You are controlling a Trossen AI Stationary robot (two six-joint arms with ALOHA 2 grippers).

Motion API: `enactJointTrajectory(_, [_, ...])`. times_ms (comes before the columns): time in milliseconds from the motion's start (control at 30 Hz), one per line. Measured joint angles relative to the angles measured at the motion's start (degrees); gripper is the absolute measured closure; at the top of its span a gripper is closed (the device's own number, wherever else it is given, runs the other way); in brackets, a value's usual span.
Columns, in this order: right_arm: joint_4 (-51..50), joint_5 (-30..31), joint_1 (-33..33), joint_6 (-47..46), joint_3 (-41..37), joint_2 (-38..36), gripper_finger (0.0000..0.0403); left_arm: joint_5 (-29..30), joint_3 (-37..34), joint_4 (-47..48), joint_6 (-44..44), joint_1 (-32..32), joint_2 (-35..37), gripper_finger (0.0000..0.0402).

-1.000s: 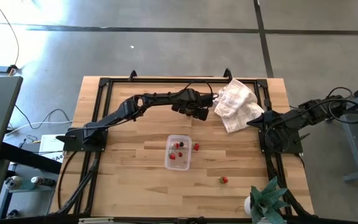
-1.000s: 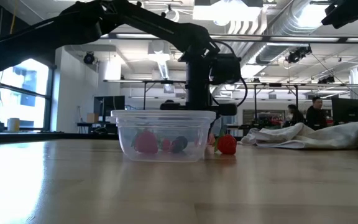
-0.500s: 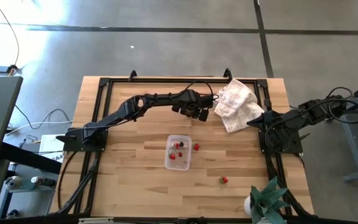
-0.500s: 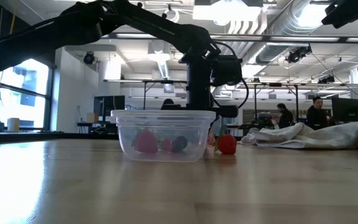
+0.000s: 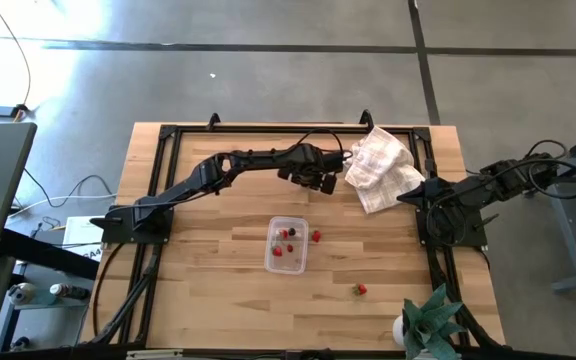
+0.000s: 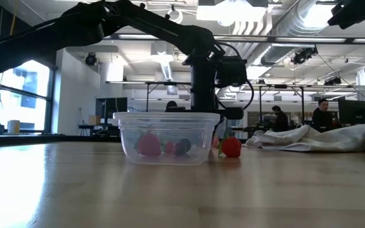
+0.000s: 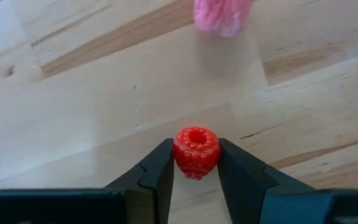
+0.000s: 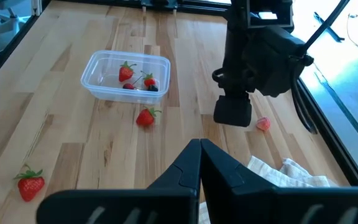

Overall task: Pick and placing Produce into tupperware
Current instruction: Put the red raspberry into the transparent container

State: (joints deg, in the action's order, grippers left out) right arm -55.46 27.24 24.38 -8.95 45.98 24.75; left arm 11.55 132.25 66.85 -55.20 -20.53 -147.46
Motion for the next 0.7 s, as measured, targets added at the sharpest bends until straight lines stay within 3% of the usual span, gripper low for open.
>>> enactJointTrajectory(400, [0.01, 0.0, 0.0, 0.0, 0.0, 0.0, 0.0402, -0.97, 2.65, -2.46, 10.26, 0.87, 1.12, 0.0294])
enactJointTrajectory(700, [0.0, -0.01, 0.0, 0.01, 0.0, -0.02, 0.0402, -2.33, 2.74, -2.45, 21.33, 3.89, 8.16, 0.0294])
